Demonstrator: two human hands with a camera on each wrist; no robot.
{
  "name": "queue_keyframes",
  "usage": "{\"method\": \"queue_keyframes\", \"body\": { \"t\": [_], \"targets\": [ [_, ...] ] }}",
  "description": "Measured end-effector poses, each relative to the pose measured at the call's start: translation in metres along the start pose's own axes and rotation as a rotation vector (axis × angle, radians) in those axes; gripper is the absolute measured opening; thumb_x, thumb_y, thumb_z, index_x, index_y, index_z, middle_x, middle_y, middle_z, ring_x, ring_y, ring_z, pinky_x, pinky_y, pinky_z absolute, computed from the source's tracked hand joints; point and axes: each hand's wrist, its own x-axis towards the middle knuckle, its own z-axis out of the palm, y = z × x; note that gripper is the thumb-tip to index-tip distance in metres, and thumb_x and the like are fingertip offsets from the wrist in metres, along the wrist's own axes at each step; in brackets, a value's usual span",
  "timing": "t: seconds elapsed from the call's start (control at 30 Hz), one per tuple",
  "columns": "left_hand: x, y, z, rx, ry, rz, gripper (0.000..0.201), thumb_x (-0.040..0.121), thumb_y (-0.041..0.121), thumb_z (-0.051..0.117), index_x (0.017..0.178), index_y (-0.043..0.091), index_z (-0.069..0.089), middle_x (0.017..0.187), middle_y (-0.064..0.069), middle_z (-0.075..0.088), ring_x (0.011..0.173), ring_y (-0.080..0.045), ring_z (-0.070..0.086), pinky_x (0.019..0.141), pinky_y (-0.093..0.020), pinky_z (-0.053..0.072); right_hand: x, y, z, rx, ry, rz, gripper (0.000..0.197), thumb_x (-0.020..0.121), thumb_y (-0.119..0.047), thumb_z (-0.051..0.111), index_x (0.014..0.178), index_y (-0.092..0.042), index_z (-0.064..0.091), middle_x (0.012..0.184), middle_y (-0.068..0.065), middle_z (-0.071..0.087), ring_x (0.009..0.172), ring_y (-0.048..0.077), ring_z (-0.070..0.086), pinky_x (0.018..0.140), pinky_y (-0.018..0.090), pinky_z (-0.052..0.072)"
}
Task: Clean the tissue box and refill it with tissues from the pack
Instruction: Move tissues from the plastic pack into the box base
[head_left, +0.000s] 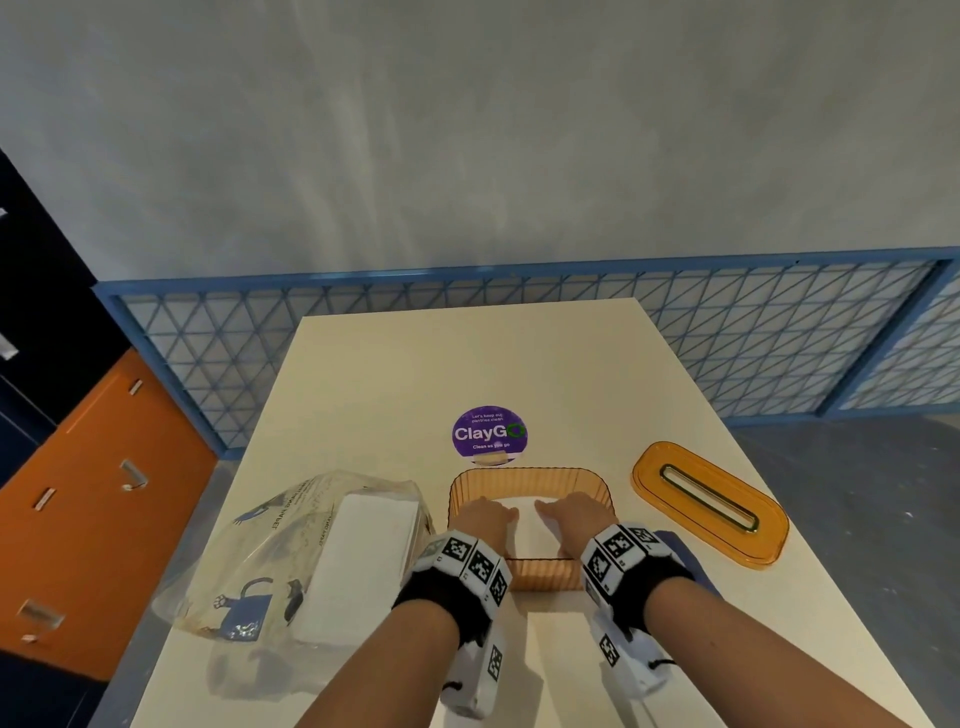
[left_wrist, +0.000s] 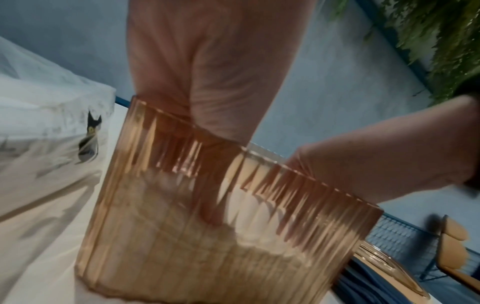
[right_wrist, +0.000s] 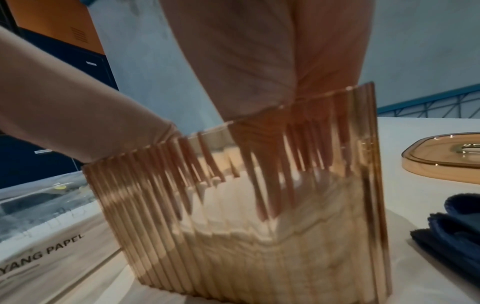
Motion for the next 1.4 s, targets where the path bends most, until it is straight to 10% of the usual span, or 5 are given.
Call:
{"method": "queue_keyframes", "body": {
  "t": [0.23,0.43,0.5,0.73,1.4],
  "targets": [
    [-0.006,0.0,0.003,-0.135,0.141,-0.009,0.045,0.096,0.011,0.046,0.141,0.009,0.04,0.142,-0.015,0.043,0.133,-0.028,0.041,0.109,-0.035,0.036,-0.003,0.003,-0.003,-0.001,0.043,-0.014,0.05,0.094,-0.013,0.051,0.141,-0.01,0.037,0.139,0.017,0.046,0.128,0.031,0.045,0.102,0.036,0.042],
    [-0.026,-0.035,0.011,-0.672,0.94,-0.046,0.029,0.093,0.008,0.047,0.119,0.01,0.06,0.12,-0.005,0.057,0.115,-0.02,0.048,0.09,-0.02,0.035,-0.014,0.026,0.01,0.277,0.644,0.053,0.034,0.096,-0.013,0.042,0.126,-0.016,0.056,0.12,0.004,0.058,0.113,0.023,0.049,0.091,0.032,0.043],
    [-0.034,-0.056,0.019,-0.731,1.026,-0.216,0.029,0.094,0.008,0.046,0.119,0.008,0.059,0.122,-0.009,0.056,0.117,-0.024,0.045,0.089,-0.025,0.035,-0.018,0.036,0.015,0.3,0.682,0.118,0.036,0.096,-0.013,0.041,0.131,-0.015,0.051,0.123,0.006,0.057,0.113,0.024,0.049,0.093,0.031,0.042],
    [-0.029,-0.083,0.065,-0.424,0.486,-0.597,0.056,0.092,0.045,0.044,0.136,0.012,0.032,0.136,-0.01,0.037,0.125,-0.028,0.038,0.097,-0.039,0.042,-0.015,0.041,0.02,0.501,0.388,0.237,0.053,0.097,-0.002,0.031,0.148,-0.008,0.02,0.12,0.018,0.059,0.11,0.028,0.054,0.079,0.03,0.04],
    [-0.026,-0.077,0.078,-0.245,0.467,-0.616,0.043,0.095,0.014,0.038,0.136,0.017,0.029,0.137,-0.006,0.034,0.125,-0.023,0.038,0.092,-0.035,0.043,-0.021,0.041,0.019,0.496,0.348,0.246,0.054,0.099,-0.007,0.033,0.15,-0.014,0.017,0.123,0.018,0.06,0.114,0.03,0.055,0.09,0.03,0.044]
  ]
}}
